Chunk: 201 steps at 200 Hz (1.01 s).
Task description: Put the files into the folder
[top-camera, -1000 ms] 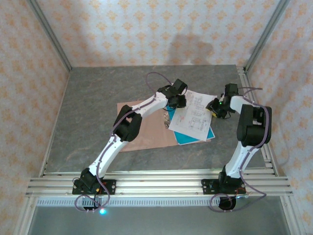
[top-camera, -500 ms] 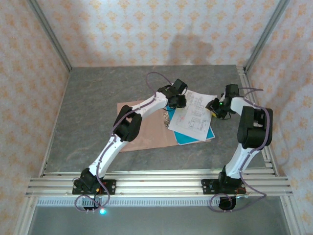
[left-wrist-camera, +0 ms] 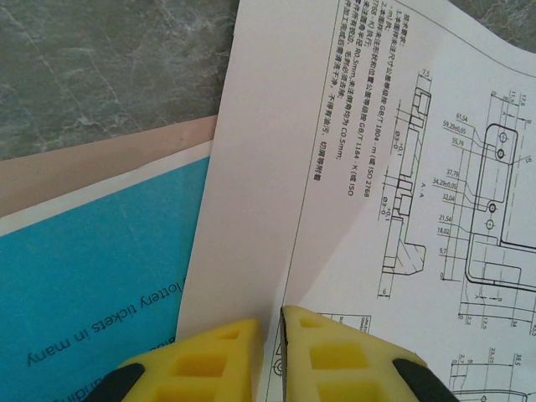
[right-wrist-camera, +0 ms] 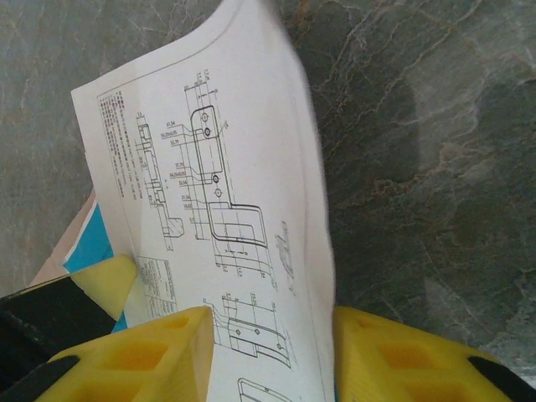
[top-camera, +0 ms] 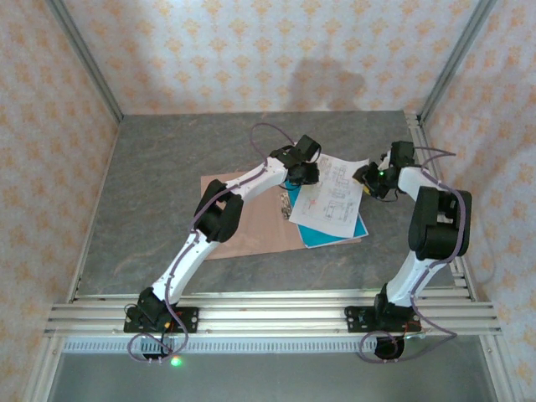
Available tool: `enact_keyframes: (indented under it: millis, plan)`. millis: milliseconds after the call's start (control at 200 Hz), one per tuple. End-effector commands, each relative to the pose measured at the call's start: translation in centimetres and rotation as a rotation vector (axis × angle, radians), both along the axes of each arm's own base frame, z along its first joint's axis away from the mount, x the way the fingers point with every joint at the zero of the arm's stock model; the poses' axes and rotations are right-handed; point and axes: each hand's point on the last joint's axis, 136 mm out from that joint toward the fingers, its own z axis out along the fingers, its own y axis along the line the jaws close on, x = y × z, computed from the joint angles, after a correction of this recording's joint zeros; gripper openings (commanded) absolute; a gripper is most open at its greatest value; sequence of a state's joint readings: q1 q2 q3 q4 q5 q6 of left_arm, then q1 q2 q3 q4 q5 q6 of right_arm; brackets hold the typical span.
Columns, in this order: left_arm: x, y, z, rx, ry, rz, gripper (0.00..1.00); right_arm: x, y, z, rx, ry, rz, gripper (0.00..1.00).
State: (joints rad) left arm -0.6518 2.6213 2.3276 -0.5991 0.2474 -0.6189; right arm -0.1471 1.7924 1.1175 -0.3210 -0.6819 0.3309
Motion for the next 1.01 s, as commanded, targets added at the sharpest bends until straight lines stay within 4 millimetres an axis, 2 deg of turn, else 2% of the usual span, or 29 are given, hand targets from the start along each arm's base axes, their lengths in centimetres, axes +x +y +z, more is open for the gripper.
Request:
enact_keyframes:
  millis: [0, 155, 240, 410, 535, 646, 701, 786, 901, 1001]
  plan:
    - [-2.1, 2.8, -5.6, 0.140, 0.130, -0.002, 0.16, -0.5, 0.2, 0.7, 0.011, -0.018, -0.006, 0.39]
    - [-2.1, 2.8, -5.5, 0.140, 0.130, -0.001, 0.16, -0.6, 0.1, 0.1, 0.007, 0.000, -0.006, 0.33]
    - [-2.1, 2.9, -5.5, 0.142, 0.130, -0.001, 0.16, -0.7, 0.0, -0.2, 0.002, 0.007, -0.006, 0.26]
    - [-2.1, 2.8, -5.4, 0.140, 0.130, -0.002, 0.16, -0.9, -0.3, -0.3, -0.025, 0.010, -0.002, 0.07]
    - [-2.1, 2.7, -4.9, 0.133, 0.123, -0.002, 0.17, -0.8, -0.5, 0.1, -0.053, -0.001, 0.015, 0.01]
    - [-1.6, 2.5, -1.8, 0.104, 0.081, 0.005, 0.34, -0.6, -0.5, 1.3, -0.095, -0.027, 0.039, 0.00]
    - [-1.2, 2.3, 1.0, 0.079, 0.036, 0.016, 0.41, -0.5, -0.2, 2.5, -0.121, -0.050, 0.058, 0.00]
    - [-0.9, 3.3, 5.1, 0.063, -0.028, 0.052, 0.48, -0.3, 1.0, 4.8, -0.165, -0.093, 0.096, 0.00]
    - [-1.2, 6.5, 9.9, 0.050, -0.080, 0.148, 0.50, 0.1, 3.5, 9.2, -0.204, -0.191, 0.155, 0.00]
    - [-2.8, 10.5, 11.7, 0.045, -0.094, 0.235, 0.49, 0.5, 5.7, 13.2, -0.217, -0.285, 0.198, 0.00]
